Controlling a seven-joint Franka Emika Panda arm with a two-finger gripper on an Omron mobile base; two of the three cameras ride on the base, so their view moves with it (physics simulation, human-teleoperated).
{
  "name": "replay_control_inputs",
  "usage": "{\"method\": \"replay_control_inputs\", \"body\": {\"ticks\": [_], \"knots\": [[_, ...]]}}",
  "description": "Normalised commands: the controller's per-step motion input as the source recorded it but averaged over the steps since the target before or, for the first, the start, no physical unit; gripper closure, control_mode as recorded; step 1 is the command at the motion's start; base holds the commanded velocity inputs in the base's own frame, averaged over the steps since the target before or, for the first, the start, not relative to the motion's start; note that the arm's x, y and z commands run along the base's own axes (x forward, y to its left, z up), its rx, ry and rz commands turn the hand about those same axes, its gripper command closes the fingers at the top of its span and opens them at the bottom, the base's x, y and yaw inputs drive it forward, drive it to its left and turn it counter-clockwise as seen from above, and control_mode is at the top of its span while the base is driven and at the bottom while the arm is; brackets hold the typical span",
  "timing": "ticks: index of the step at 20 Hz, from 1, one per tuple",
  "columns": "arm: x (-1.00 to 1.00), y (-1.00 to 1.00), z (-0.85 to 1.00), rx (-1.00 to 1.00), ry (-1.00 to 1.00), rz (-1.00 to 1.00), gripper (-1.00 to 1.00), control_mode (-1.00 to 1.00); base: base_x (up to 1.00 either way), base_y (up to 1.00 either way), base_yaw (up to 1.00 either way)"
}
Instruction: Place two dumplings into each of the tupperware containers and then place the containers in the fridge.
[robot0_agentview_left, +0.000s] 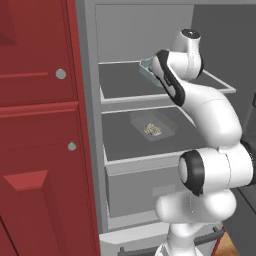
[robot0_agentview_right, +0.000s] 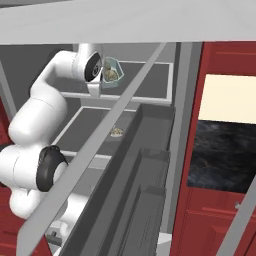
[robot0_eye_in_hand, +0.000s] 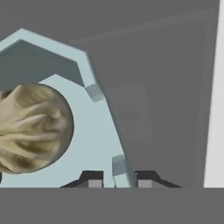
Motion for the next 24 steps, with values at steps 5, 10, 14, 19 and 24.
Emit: {"method": "replay_control_inputs", "body": {"ticks": [5, 10, 14, 19, 24], "knots": [[0.37, 0.1, -0.37, 0.0, 0.04, 0.0, 1.0, -1.0, 0.0, 0.0, 0.0], [0.26, 0.02, -0.13, 0.0, -0.01, 0.0, -1.0, -1.0, 0.0, 0.0, 0.0], [0.04, 0.0, 0.0, 0.0, 0.02, 0.0, -1.0, -1.0, 0.0, 0.0, 0.0], [-0.01, 0.0, -0.11, 0.0, -0.17, 0.0, -1.0, -1.0, 0.0, 0.0, 0.0], [-0.41, 0.06, -0.13, -0.02, -0.37, -0.02, -1.0, -1.0, 0.0, 0.0, 0.0]]}}
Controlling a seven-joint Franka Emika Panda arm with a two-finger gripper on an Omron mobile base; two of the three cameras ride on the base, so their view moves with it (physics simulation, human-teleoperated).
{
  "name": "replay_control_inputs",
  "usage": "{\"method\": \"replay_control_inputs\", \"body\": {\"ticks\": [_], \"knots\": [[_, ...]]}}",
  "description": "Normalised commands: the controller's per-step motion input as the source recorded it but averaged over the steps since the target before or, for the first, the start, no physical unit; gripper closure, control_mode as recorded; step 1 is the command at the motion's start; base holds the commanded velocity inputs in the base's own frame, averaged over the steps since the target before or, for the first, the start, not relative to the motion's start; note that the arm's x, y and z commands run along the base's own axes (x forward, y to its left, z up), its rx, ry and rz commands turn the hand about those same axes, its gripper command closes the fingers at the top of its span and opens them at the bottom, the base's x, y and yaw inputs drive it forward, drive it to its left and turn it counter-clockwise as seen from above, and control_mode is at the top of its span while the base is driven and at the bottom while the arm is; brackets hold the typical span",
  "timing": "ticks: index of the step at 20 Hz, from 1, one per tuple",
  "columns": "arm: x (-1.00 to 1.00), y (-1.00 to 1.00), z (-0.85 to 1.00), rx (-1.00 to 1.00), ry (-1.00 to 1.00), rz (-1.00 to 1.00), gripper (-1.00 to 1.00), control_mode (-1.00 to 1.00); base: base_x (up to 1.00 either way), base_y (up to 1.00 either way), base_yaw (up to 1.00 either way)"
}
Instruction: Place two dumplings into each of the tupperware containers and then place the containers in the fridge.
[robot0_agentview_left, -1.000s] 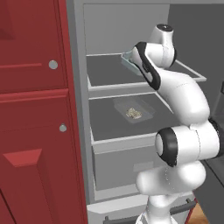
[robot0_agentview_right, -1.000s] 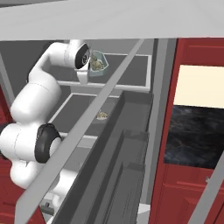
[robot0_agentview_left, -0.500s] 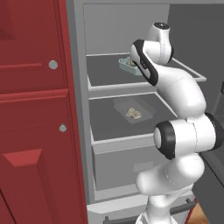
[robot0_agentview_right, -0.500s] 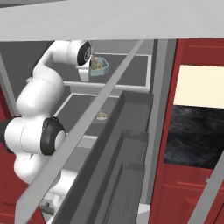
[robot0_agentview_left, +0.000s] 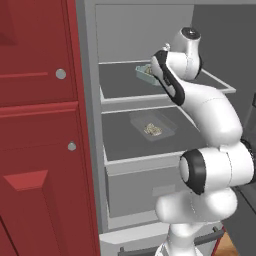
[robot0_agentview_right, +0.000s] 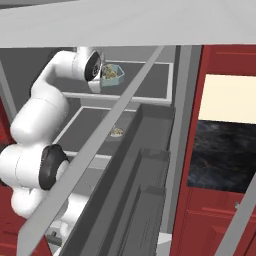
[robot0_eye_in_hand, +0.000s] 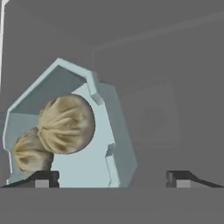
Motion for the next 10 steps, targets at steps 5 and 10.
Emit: {"method": "replay_control_inputs", "body": {"ticks": [5, 10], "knots": [[-0.78, 0.09, 0.07, -0.01, -0.18, -0.06, -1.0, -1.0, 0.0, 0.0, 0.0], [-0.85, 0.05, 0.36, 0.0, -0.09, -0.07, -1.0, -1.0, 0.0, 0.0, 0.0]]}}
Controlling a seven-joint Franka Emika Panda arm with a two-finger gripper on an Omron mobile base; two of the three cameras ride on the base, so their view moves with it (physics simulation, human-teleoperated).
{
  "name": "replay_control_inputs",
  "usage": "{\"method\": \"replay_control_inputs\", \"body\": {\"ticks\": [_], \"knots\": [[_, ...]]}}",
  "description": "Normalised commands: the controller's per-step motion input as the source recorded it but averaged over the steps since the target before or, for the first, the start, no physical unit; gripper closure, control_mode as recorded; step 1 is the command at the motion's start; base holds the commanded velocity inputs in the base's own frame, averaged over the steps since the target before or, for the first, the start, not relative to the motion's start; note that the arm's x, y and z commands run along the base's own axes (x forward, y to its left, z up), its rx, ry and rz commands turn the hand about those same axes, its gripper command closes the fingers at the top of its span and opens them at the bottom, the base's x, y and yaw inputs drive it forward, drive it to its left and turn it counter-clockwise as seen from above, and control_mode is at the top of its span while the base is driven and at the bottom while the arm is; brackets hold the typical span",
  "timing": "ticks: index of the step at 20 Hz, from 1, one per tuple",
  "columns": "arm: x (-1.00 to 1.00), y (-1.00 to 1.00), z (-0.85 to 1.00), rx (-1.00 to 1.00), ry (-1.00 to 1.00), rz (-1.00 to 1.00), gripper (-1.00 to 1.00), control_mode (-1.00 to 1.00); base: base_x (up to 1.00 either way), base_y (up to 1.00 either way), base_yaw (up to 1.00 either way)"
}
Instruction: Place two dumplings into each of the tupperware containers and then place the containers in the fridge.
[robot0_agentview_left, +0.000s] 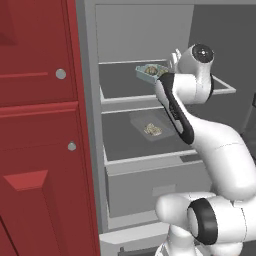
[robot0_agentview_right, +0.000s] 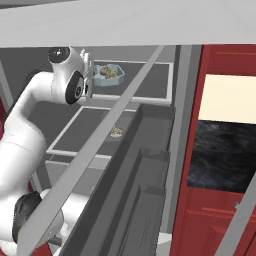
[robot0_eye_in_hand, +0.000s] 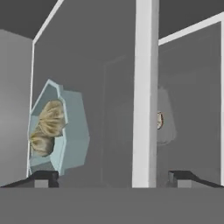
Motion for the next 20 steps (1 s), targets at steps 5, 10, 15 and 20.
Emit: {"method": "replay_control_inputs", "body": {"ticks": [5, 10, 15, 20], "knots": [[-0.74, 0.06, 0.47, 0.0, -0.1, -0.05, -1.0, -1.0, 0.0, 0.0, 0.0], [-1.0, 0.01, 0.19, 0.0, 0.0, -0.05, -1.0, -1.0, 0.0, 0.0, 0.0], [-1.0, 0.03, 0.04, 0.0, 0.04, -0.04, -1.0, -1.0, 0.0, 0.0, 0.0], [-1.0, 0.02, 0.0, 0.01, 0.13, -0.01, -1.0, -1.0, 0.0, 0.0, 0.0]]}}
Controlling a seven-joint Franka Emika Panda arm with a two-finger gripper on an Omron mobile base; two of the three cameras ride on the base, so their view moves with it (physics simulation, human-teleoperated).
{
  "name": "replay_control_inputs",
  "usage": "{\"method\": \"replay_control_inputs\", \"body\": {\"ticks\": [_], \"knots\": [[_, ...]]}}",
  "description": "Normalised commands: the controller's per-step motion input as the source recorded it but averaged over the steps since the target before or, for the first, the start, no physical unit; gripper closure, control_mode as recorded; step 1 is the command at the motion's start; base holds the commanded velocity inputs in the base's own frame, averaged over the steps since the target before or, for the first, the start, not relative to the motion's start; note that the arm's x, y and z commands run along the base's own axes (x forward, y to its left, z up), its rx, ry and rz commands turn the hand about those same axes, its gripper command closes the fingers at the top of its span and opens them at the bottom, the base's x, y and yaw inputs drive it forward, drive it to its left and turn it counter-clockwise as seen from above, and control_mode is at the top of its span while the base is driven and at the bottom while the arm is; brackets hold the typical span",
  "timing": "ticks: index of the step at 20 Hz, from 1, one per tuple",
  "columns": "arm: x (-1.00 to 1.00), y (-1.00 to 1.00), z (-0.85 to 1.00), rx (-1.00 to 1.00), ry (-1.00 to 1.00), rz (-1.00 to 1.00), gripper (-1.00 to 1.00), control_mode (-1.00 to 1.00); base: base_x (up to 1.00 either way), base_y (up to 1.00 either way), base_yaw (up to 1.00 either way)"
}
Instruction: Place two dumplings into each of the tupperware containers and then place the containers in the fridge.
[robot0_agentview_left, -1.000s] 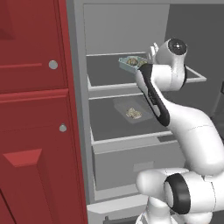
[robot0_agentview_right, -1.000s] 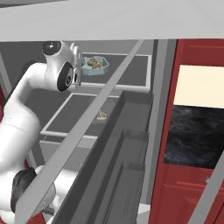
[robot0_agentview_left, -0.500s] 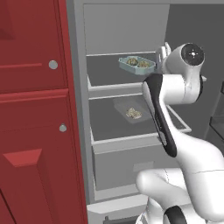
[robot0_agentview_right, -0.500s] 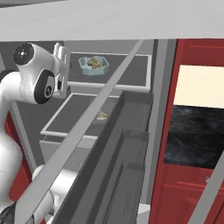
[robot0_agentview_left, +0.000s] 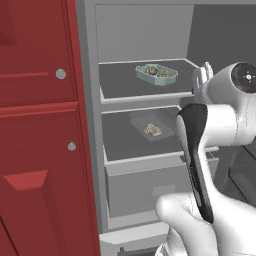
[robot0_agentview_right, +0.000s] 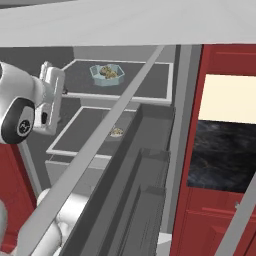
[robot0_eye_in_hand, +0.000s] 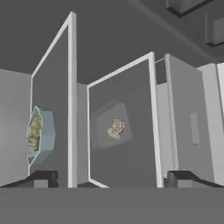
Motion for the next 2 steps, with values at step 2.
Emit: {"method": "replay_control_inputs", "body": {"ticks": [2], "knots": [[-1.0, 0.0, 0.0, 0.02, 0.13, 0.0, -1.0, -1.0, 0.0, 0.0, 0.0]]}}
